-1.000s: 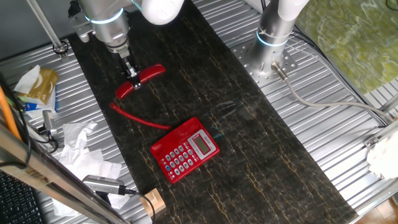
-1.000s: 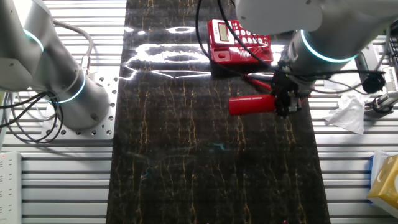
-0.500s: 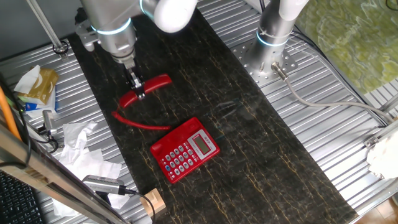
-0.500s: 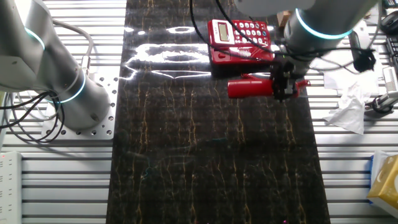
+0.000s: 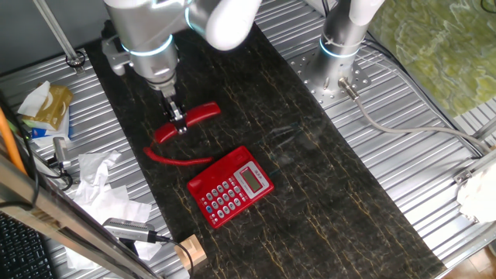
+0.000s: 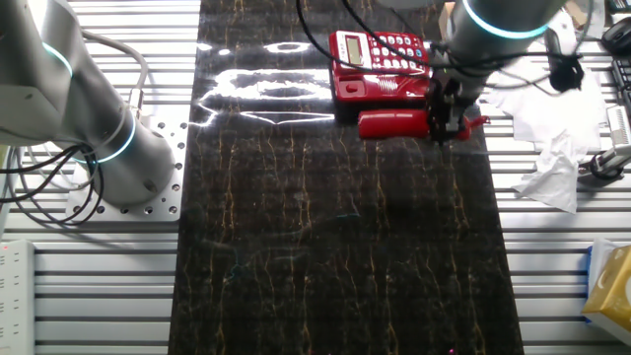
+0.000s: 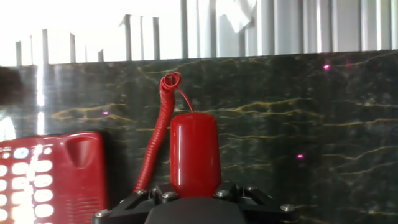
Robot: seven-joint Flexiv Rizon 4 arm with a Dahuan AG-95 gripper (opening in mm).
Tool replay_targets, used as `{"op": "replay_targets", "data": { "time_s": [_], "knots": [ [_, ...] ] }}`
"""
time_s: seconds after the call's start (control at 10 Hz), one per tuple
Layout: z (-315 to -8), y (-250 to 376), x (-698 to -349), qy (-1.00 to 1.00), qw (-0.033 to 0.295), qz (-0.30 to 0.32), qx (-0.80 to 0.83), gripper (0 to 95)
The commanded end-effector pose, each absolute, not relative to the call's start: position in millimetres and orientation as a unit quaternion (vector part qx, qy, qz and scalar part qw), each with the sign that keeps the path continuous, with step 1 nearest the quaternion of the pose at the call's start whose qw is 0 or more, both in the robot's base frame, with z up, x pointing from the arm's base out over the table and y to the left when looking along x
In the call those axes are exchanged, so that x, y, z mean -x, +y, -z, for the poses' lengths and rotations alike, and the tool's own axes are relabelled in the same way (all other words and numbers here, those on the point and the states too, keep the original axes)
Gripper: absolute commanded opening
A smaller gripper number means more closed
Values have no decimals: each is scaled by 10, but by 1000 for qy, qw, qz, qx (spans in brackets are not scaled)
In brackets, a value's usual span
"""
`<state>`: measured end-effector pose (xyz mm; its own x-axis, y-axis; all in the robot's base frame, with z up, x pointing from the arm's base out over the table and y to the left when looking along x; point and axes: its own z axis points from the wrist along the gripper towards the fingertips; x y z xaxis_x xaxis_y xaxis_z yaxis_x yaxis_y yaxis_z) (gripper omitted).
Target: Place the handset of the telephone on the corresponding phone cradle
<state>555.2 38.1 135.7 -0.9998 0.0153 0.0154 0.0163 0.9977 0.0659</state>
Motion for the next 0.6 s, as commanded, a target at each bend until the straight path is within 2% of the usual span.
{"op": "replay_targets", "data": {
  "time_s": [0.1,0.6],
  "knots": [
    [-1351,446,-5546,-999,6,33,10,0],
    [-1303,705,-5493,-999,1,35,12,0]
  ]
}}
